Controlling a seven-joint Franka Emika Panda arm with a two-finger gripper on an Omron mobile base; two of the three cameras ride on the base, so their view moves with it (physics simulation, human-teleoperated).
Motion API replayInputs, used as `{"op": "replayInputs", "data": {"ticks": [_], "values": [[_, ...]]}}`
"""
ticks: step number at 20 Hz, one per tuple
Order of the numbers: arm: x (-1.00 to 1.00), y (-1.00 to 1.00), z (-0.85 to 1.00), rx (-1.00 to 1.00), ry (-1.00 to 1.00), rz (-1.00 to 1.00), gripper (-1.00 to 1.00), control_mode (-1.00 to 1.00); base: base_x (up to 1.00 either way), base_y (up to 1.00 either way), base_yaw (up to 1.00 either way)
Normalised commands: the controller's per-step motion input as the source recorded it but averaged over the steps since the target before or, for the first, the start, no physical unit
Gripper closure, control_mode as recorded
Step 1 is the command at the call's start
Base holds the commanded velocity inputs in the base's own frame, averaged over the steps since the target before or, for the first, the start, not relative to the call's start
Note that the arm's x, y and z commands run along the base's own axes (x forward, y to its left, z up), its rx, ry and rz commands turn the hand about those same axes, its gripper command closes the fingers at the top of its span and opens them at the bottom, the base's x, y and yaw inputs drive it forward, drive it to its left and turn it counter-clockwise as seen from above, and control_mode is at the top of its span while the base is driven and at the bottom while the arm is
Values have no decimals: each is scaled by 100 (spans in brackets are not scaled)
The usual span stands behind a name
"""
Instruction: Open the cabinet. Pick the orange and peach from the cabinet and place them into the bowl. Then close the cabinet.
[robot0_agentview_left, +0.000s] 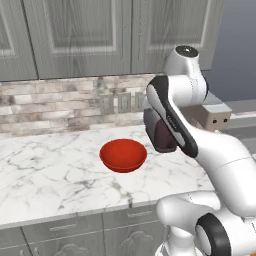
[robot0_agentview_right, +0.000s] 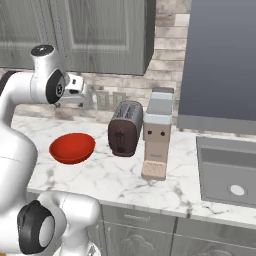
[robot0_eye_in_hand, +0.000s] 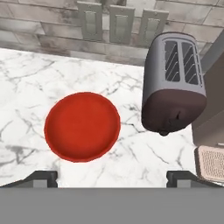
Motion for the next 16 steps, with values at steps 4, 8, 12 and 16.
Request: {"op": "replayInputs", "data": {"ticks": [4,8,12,16], "values": [[-2,7,-16,-1,-14,0,-100,-100,0,0,0],[-4,18,0,0,-21,0,-100,-100,0,0,0],[-6,20,12,0,-26,-2,-100,-100,0,0,0],[0,16,30,0,-29,-2,-100,-100,0,0,0]]}}
